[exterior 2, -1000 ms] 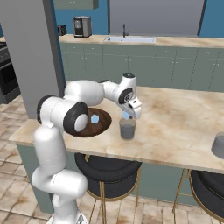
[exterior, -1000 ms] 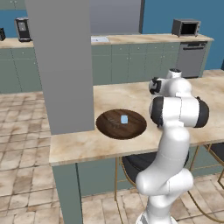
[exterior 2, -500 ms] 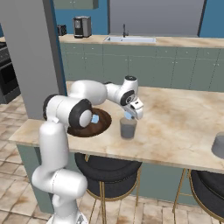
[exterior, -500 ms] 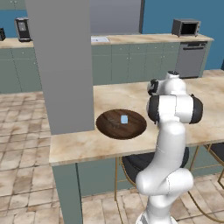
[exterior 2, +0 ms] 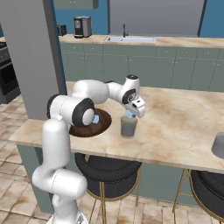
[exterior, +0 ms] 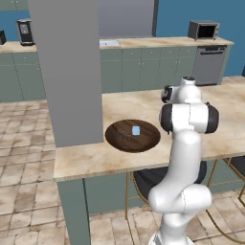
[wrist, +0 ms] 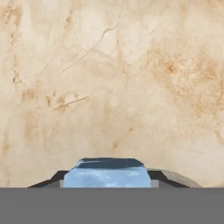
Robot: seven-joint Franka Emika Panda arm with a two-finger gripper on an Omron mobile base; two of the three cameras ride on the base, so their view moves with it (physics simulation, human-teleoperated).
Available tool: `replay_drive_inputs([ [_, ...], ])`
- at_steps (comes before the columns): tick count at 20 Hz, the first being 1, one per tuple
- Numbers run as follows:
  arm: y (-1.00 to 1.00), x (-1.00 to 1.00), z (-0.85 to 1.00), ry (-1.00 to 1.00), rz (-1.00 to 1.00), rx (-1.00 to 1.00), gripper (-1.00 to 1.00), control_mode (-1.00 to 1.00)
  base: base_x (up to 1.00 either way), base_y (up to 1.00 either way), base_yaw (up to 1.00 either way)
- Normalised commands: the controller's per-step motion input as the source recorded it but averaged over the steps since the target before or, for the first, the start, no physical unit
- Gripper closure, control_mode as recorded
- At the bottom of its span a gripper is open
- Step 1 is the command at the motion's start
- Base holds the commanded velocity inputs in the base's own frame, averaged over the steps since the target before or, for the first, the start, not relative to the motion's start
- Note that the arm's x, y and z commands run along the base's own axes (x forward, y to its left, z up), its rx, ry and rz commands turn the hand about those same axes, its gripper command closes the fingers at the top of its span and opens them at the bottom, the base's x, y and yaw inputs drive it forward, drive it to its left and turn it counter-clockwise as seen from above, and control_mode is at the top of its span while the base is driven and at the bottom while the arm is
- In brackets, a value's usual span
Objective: There are four ice cubes in the ice bowl. Place two ice cubes in each glass of water.
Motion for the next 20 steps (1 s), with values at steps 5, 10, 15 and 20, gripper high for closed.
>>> replay_drive_inputs([
  [5,-0.25,-0.52,0.01,-0.1,0.0,0.02,1.0,-1.0,0.0,0.0,0.0],
  [10,0.01,-0.22,0.14,-0.13,0.0,0.0,1.0,-1.0,0.0,0.0,0.0],
  [15,0.21,-0.17,0.08,-0.13,0.0,0.0,1.0,-1.0,0.0,0.0,0.0],
  [20,0.16,-0.12,-0.01,-0.02,0.01,0.0,1.0,-1.0,0.0,0.0,0.0],
])
